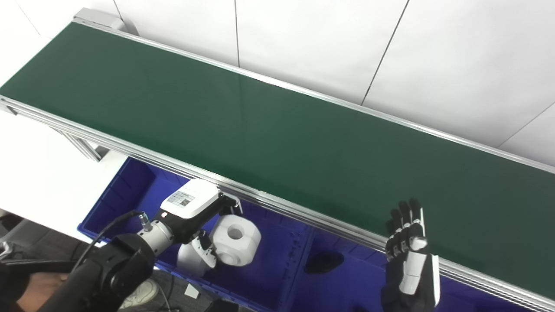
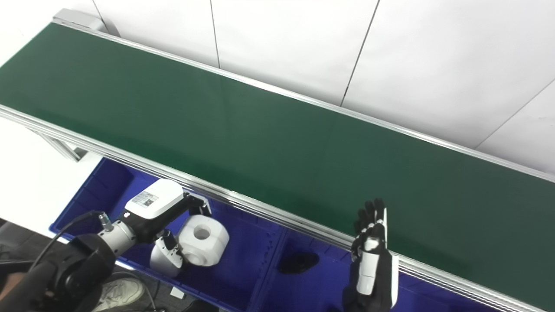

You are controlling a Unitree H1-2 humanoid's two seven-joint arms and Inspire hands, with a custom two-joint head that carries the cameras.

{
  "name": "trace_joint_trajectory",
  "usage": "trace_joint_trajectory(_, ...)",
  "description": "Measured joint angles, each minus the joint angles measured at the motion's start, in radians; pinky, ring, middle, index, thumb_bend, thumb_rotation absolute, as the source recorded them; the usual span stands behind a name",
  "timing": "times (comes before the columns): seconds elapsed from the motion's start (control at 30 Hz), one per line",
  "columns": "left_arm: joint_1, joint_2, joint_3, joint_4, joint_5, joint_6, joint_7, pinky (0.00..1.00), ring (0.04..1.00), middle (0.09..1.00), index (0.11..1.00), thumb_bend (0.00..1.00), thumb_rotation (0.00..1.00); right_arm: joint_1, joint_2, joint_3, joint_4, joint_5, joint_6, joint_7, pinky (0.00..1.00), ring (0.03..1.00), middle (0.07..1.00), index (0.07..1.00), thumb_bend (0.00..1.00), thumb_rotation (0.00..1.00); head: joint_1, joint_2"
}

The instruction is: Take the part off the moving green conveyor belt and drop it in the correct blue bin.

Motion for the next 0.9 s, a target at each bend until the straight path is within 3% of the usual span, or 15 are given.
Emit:
trace_joint_trajectory(0.2,-0.014,0.004,-0.013,-0.03,-0.018,0.002,-0.087,0.6,0.568,0.506,0.473,0.52,0.0,0.005,0.003,0.002,-0.001,-0.016,0.0,-0.002,0.98,0.974,0.974,1.0,0.8,0.86,-0.008,0.015)
trace_joint_trajectory(0.37,-0.014,0.009,-0.018,-0.027,-0.064,0.002,-0.143,0.65,0.607,0.528,0.464,0.52,0.0,0.006,0.005,0.006,0.003,-0.029,-0.002,-0.008,0.97,0.968,0.966,1.0,0.79,0.86,-0.044,-0.008)
trace_joint_trajectory(0.4,-0.014,0.011,-0.017,-0.027,-0.081,0.003,-0.157,0.68,0.656,0.623,0.485,0.52,0.05,0.006,0.005,0.007,0.005,-0.03,-0.002,-0.012,0.97,0.968,0.967,1.0,0.8,0.86,-0.044,-0.003)
trace_joint_trajectory(0.43,-0.014,0.016,-0.017,-0.027,-0.101,0.003,-0.169,0.69,0.679,0.659,0.523,0.6,0.09,0.006,0.005,0.007,0.007,-0.031,-0.002,-0.014,0.97,0.968,0.968,1.0,0.8,0.86,-0.044,0.0)
trace_joint_trajectory(0.47,-0.014,0.022,-0.016,-0.029,-0.124,0.006,-0.184,0.71,0.711,0.702,0.624,0.8,0.17,0.006,0.005,0.008,0.009,-0.031,-0.002,-0.014,0.97,0.969,0.973,1.0,0.8,0.86,-0.044,0.0)
trace_joint_trajectory(0.53,-0.013,0.04,-0.012,-0.042,-0.154,0.018,-0.219,0.71,0.72,0.714,0.653,0.85,0.2,0.006,0.005,0.011,0.01,-0.031,-0.002,-0.014,0.97,0.97,0.975,1.0,0.8,0.86,-0.051,0.002)
trace_joint_trajectory(0.7,-0.012,0.055,0.013,-0.122,-0.209,0.037,-0.256,0.69,0.706,0.699,0.645,0.86,0.23,0.006,0.005,0.017,0.009,-0.03,-0.002,-0.016,0.97,0.97,0.972,1.0,0.8,0.86,-0.061,0.002)
trace_joint_trajectory(0.9,0.011,0.03,0.068,-0.203,-0.281,0.048,-0.235,0.66,0.717,0.711,0.623,0.85,0.23,0.008,0.005,0.019,0.007,-0.035,-0.002,-0.021,0.97,0.969,0.967,1.0,0.8,0.86,-0.077,0.006)
